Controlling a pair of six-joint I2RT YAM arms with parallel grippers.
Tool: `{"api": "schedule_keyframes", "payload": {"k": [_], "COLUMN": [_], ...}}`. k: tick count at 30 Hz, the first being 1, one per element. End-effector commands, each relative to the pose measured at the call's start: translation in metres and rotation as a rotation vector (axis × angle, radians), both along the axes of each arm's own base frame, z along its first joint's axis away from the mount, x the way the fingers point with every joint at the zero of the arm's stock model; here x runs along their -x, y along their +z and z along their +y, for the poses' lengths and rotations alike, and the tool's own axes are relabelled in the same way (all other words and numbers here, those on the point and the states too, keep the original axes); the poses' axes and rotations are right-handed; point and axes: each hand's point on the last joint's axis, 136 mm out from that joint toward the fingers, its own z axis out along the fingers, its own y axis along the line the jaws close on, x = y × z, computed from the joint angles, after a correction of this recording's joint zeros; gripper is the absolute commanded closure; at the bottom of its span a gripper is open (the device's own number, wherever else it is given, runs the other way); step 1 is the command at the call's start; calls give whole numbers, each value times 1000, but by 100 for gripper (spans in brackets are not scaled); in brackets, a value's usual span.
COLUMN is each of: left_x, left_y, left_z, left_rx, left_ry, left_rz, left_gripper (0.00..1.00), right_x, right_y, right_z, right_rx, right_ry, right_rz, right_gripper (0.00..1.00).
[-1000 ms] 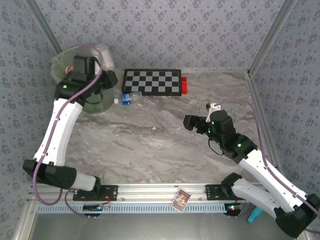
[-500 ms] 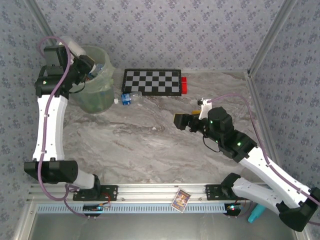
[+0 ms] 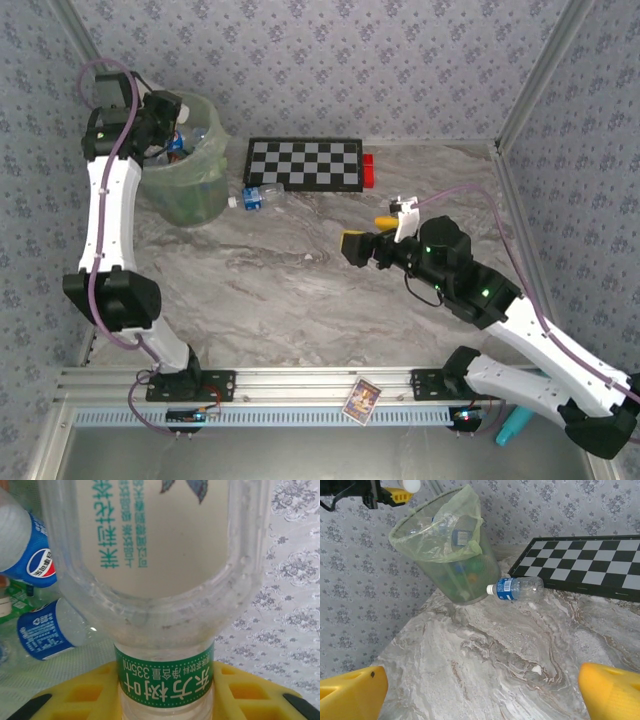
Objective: Put the plastic bottles in the bin
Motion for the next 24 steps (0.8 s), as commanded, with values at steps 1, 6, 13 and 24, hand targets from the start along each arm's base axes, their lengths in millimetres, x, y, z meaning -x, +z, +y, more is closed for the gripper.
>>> {"api": "schedule_keyframes", "payload": {"k": [1,6,13,24], "left_x": [-16,-35,-49,-19], "left_y": [7,-12,-22,22], "left_z": [0,4,5,11], "left_rx": [82,106,114,58], "left_ry": [22,46,46,64], "left_rz": [-29,15,59,15], "left_gripper": [65,63,36,18], "right_x": [5,8,11,2], "right_y": [7,6,1,-5], "right_z": [-13,-22,-37,-26], "right_rx": [11,15,26,40], "right_ry": [-27,-50,-100,-84], "right_rz": [-35,-36,-33,-25], "right_gripper": [1,1,0,1]}}
